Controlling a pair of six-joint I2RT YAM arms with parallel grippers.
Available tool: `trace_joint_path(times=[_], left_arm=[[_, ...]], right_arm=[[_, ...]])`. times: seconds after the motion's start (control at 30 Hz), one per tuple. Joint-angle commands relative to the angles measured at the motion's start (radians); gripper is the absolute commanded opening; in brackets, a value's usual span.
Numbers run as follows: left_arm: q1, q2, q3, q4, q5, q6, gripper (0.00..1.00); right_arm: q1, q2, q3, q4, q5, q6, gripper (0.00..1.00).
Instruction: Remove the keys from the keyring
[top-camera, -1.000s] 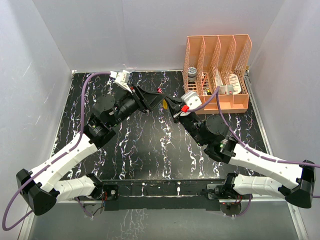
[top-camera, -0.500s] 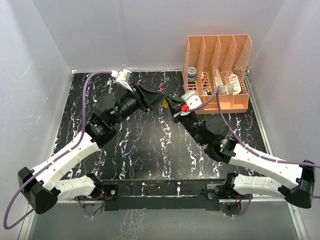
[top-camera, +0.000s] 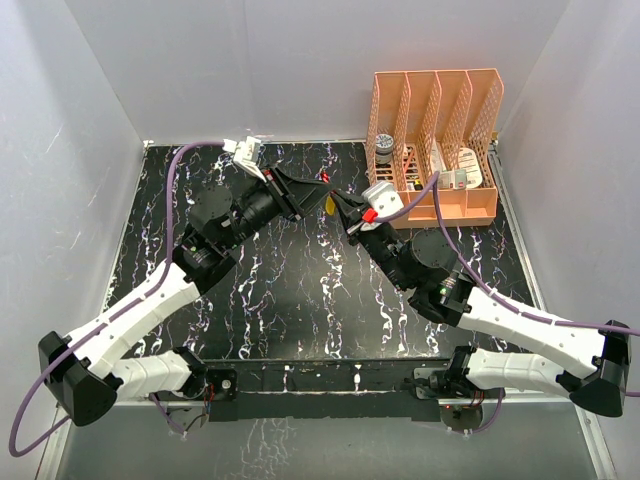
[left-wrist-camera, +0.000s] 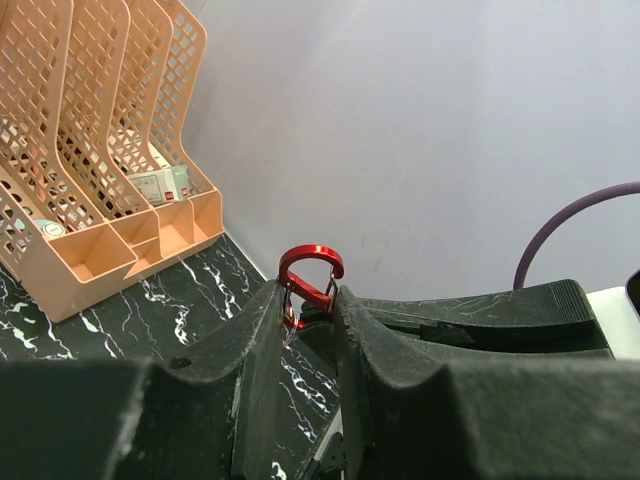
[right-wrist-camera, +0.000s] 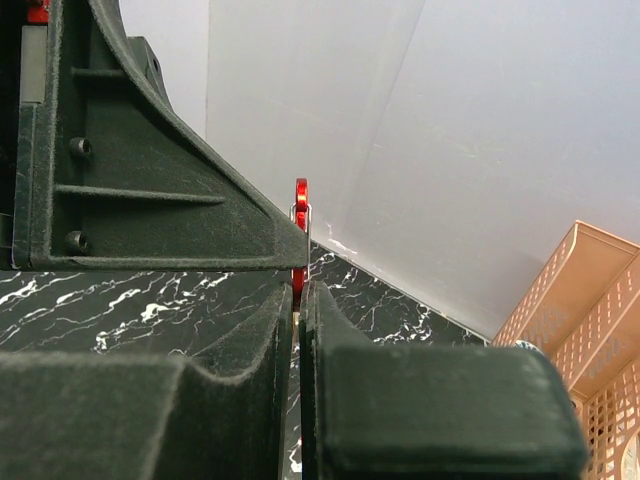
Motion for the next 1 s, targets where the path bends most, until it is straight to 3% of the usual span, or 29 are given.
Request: trace_joint_path(times=[0.0, 0.17, 0.5, 0.97], left_arm=[[-0.002, 0.015, 0.048, 0.041, 0.056, -0.009, 0.18], [-0.002, 0.032, 0.061, 0.024, 0.085, -0.016, 0.3], [-0.002, 0.006, 0.057, 0.025, 0.075, 0.02, 0.21], [-0.002, -0.048, 0.051, -0.026, -0.025, 0.087, 0.34]], right_arm=[[0.002, -0.007, 0.012, 0.021, -0.006, 0.0, 0.0], [0.002, -0.011, 0.007, 0.027, 0.003, -0.007, 0.0], [0.002, -0.011, 0.008, 0.025, 0.006, -0.008, 0.0], [0.002, -0.013, 0.007, 0.019, 0.004, -0.005, 0.0]])
